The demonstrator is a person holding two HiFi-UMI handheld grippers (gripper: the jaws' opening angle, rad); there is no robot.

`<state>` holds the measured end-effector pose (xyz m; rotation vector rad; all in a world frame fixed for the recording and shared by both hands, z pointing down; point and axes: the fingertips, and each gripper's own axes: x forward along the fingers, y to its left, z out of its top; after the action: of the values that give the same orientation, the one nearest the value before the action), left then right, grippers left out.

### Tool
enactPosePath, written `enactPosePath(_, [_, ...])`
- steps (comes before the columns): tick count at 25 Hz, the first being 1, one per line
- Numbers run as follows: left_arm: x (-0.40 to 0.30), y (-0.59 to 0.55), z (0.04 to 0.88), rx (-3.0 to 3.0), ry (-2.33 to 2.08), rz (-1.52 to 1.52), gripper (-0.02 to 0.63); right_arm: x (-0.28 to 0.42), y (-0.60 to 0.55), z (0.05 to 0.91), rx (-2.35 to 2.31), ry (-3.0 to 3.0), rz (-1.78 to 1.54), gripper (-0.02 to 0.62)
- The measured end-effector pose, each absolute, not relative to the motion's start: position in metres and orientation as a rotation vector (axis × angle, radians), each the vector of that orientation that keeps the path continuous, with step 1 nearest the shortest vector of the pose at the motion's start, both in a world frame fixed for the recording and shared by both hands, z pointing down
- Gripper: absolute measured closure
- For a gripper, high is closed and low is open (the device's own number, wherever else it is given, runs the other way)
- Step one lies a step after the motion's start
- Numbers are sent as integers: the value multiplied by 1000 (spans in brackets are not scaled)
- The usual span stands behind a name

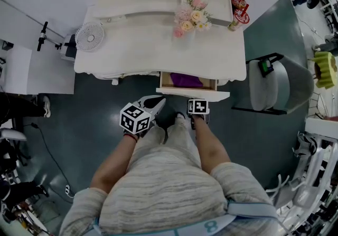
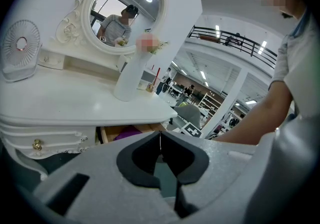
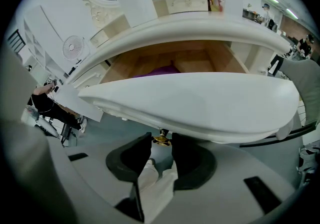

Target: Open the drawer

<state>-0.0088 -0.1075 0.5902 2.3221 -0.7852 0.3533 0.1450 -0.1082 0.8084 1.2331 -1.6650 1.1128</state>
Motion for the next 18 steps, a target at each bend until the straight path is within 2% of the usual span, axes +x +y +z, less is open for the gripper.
enactPosePath(18, [-8, -107, 588, 2334, -756, 339, 592, 145, -72, 809, 1228, -1643, 1127, 469])
